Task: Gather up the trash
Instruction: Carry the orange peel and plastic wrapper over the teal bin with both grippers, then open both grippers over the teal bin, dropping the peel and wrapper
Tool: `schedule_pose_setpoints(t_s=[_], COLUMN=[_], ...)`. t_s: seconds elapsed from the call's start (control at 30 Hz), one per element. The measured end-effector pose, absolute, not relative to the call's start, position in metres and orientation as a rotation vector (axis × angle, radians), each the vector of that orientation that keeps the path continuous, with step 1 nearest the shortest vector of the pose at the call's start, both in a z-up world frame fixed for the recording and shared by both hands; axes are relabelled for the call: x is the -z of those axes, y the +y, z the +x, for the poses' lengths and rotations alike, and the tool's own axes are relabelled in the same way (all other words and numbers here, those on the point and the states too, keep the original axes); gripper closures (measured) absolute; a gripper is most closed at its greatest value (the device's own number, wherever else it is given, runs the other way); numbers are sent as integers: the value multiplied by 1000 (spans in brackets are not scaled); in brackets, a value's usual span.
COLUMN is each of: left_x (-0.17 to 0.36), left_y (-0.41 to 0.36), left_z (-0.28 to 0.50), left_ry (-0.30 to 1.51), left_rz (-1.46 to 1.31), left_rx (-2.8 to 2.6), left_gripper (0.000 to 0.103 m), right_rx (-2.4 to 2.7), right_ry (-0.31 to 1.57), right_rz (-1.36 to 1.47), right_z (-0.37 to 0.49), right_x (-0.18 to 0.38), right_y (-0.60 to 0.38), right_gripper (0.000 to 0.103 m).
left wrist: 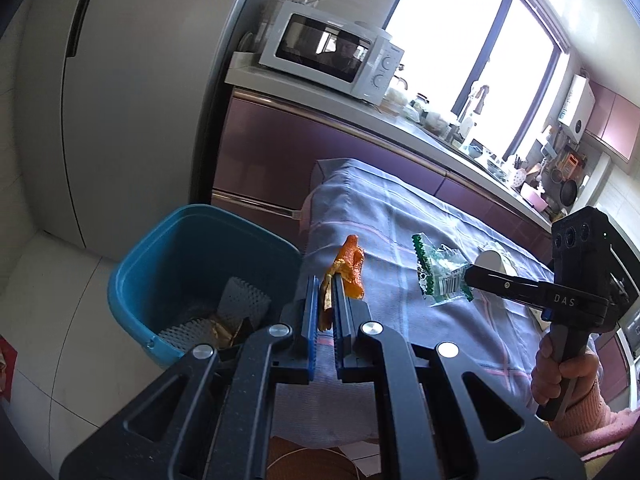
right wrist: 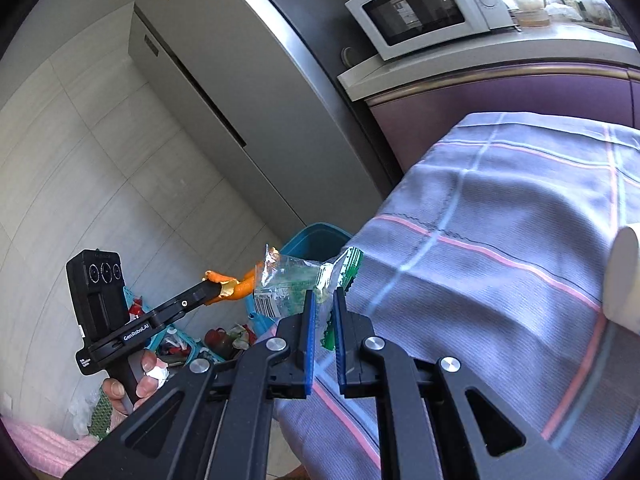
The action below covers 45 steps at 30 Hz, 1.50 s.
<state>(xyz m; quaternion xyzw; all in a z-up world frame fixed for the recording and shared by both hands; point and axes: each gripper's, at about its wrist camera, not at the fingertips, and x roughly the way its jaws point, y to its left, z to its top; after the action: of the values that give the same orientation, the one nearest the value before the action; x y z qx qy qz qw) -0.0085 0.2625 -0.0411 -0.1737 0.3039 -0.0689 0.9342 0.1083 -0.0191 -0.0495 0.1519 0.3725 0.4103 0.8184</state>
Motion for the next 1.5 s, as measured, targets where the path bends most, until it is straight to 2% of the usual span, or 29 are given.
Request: schedule_pose_setpoints(t_s=[0.4, 0.87, 1.2, 1.5], left_x=[59, 81, 94, 113], left_y=[310, 324, 322, 325], left_z=[-5, 19, 36, 52], left_ry=[656, 714, 750, 781], left_rz=[-399, -420, -428, -474], left_rx=[21, -57, -85, -101], left_gripper=[96, 96, 96, 91], right_rx=[-928, -922, -909, -904], right_ry=[839, 908, 954, 975], right_rz=[245, 152, 114, 125], right_z=[128, 145, 153, 160], right_x=[49, 67, 77, 85], right_y=[42, 96, 124, 129], right_gripper=[95, 94, 90, 85])
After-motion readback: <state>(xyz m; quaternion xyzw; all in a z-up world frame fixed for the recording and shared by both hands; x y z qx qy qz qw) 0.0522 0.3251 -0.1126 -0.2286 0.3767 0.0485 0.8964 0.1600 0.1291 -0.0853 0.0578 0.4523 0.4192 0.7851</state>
